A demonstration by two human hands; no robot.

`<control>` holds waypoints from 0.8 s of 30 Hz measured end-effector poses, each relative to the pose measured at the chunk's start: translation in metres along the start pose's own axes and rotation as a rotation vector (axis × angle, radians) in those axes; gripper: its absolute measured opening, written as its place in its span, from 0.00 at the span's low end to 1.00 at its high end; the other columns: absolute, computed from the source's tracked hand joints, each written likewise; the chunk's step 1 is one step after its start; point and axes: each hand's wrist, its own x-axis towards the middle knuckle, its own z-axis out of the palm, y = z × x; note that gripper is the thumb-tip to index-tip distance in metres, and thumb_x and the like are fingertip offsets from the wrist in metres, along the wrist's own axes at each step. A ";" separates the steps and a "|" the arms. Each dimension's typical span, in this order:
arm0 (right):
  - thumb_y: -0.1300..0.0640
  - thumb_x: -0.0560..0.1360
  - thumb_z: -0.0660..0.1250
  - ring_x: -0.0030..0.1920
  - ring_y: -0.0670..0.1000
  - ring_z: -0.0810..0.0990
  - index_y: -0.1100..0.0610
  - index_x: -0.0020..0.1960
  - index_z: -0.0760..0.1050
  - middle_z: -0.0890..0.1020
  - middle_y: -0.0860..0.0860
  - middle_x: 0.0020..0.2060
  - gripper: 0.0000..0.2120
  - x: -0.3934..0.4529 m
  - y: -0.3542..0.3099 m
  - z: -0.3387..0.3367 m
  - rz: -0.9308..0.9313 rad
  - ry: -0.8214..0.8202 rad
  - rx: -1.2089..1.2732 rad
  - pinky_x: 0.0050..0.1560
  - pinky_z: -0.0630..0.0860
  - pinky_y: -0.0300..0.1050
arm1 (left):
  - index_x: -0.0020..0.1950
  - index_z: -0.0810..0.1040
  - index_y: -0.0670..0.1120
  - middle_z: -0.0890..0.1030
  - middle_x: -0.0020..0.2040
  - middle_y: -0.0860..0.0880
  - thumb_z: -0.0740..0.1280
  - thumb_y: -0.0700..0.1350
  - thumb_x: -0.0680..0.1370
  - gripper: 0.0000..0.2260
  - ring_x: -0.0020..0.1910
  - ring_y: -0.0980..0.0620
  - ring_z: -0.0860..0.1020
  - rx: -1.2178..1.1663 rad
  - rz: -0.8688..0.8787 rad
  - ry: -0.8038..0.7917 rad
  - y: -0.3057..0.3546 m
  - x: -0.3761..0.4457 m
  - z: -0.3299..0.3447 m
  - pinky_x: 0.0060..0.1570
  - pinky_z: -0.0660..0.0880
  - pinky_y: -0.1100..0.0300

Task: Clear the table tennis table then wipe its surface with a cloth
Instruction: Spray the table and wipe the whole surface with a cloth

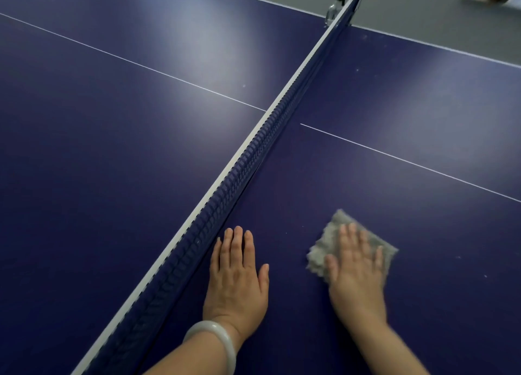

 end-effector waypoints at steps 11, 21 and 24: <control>0.45 0.83 0.45 0.78 0.51 0.40 0.50 0.80 0.46 0.43 0.49 0.79 0.27 0.117 0.010 -0.013 0.246 -0.187 0.003 0.76 0.37 0.59 | 0.73 0.69 0.40 0.70 0.72 0.41 0.51 0.56 0.79 0.29 0.72 0.43 0.67 0.017 -0.013 0.002 0.000 -0.002 -0.001 0.69 0.59 0.46; 0.39 0.76 0.34 0.78 0.49 0.40 0.48 0.79 0.45 0.45 0.47 0.78 0.34 0.110 -0.057 0.004 -0.453 -0.234 -0.057 0.75 0.33 0.52 | 0.71 0.70 0.39 0.71 0.71 0.40 0.51 0.55 0.79 0.28 0.72 0.42 0.68 0.017 0.004 0.027 0.000 -0.001 -0.001 0.68 0.58 0.46; 0.46 0.82 0.45 0.79 0.51 0.44 0.51 0.80 0.48 0.47 0.49 0.79 0.27 0.170 -0.006 -0.002 -0.076 -0.182 -0.054 0.76 0.38 0.57 | 0.72 0.69 0.39 0.70 0.71 0.39 0.50 0.54 0.79 0.28 0.72 0.42 0.67 0.009 0.008 0.032 -0.001 -0.001 0.000 0.68 0.58 0.45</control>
